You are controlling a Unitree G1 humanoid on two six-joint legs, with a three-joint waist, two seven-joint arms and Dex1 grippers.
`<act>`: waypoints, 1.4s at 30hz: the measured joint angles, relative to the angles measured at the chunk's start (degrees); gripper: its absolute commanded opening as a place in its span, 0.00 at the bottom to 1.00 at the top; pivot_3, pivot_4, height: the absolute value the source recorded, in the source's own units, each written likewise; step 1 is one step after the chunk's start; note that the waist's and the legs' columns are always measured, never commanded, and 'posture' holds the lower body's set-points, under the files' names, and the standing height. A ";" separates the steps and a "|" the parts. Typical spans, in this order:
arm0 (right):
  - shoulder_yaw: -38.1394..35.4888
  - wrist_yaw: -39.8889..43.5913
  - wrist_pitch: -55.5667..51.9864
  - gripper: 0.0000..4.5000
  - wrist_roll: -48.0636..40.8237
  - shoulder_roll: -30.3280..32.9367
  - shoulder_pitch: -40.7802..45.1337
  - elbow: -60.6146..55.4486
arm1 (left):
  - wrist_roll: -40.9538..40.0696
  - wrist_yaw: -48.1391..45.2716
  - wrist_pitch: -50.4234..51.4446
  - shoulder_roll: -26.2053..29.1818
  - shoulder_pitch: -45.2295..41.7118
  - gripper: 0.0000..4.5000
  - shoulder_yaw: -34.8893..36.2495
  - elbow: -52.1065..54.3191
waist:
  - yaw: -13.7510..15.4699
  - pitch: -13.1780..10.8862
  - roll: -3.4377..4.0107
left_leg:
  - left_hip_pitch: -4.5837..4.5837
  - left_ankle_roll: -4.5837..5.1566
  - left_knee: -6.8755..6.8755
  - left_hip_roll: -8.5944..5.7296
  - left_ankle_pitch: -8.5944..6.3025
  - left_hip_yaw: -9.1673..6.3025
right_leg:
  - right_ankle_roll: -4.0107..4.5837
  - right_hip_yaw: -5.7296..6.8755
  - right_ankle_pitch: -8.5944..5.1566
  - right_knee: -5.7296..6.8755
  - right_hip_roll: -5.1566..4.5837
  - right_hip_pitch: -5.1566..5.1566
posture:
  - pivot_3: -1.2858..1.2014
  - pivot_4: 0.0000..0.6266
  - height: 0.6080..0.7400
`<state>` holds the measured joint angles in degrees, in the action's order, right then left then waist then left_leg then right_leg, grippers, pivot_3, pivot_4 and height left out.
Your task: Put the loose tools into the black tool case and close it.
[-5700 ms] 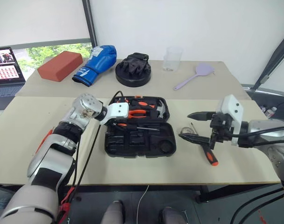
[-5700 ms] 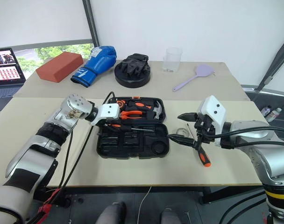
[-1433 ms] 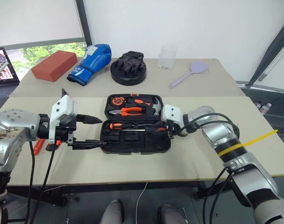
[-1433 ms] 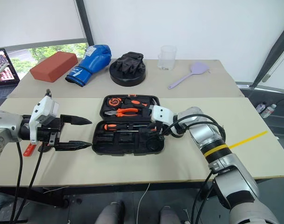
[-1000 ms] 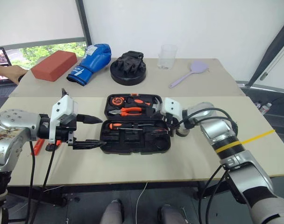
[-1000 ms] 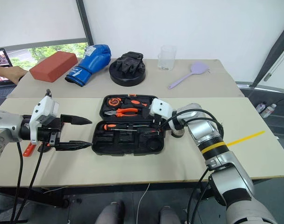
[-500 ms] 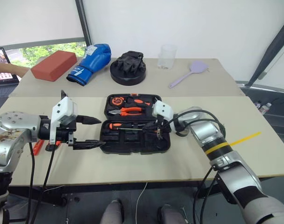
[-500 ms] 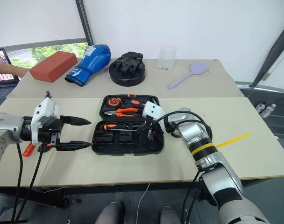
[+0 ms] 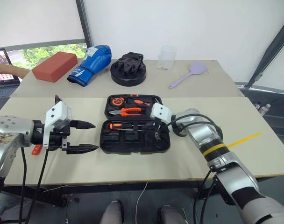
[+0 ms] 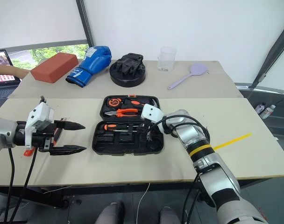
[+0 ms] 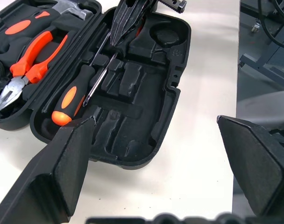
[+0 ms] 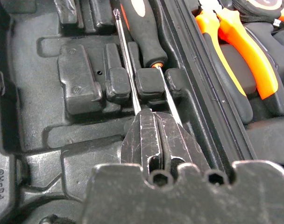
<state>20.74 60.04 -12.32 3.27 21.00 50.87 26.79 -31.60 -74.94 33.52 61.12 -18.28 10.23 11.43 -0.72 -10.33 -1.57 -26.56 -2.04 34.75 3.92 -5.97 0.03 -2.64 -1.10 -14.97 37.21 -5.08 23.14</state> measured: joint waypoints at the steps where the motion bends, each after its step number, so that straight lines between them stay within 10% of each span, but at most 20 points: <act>1: -0.15 0.12 -0.03 0.01 -0.11 0.01 -0.27 -0.51 | 0.01 0.09 -0.03 0.00 0.13 1.00 0.00 0.00 | -0.01 0.00 0.00 | 0.00 0.00 -0.01 0.00 0.00 0.01 | 0.00 0.00 0.00 -0.01 0.00 0.00 | 0.52 0.24 0.97; 7: -5.27 5.24 -11.72 0.18 -11.00 -0.71 -2.21 -9.86 | -0.32 3.35 2.24 0.00 5.03 1.00 4.09 1.26 | -0.37 -0.06 0.07 | -0.27 0.03 -0.05 0.06 0.03 0.03 | 0.05 -0.01 0.00 0.12 0.04 0.31 | 0.52 0.24 0.97; 18: -21.57 9.39 -39.00 0.98 -38.45 12.80 -3.96 -38.96 | -1.30 18.92 18.27 -12.26 36.72 1.00 37.22 14.65 | -0.16 -0.05 -0.01 | -0.30 -0.41 -0.11 0.16 -0.26 0.16 | 0.73 0.03 -0.40 0.56 -0.07 0.95 | 0.52 0.24 0.97; 28: -17.55 9.88 -35.53 0.98 -38.30 15.33 -5.77 -39.84 | -2.38 31.79 34.13 -11.94 33.26 1.00 43.99 11.72 | 0.60 -0.01 -0.07 | -0.27 -0.61 -0.01 0.14 -0.37 0.20 | 0.58 0.18 -0.25 0.48 -0.22 1.02 | 0.52 0.24 0.97; 42: -17.71 4.47 -34.04 0.98 -38.53 16.12 -9.26 -43.61 | 4.72 38.40 34.32 0.83 2.65 1.00 15.38 -20.19 | 0.52 -0.01 -0.20 | -0.52 -0.17 -0.08 0.16 -0.01 0.21 | 0.39 0.16 0.04 0.54 -0.09 1.09 | 0.52 0.24 0.97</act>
<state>3.03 64.51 -46.36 -35.27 37.12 41.61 -16.81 -26.88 -36.54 67.84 61.95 -15.63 25.60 -8.77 -0.20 -10.34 -1.77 -27.08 -2.20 34.66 4.07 -5.98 0.24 -2.26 -0.94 -14.92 37.75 -5.17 24.23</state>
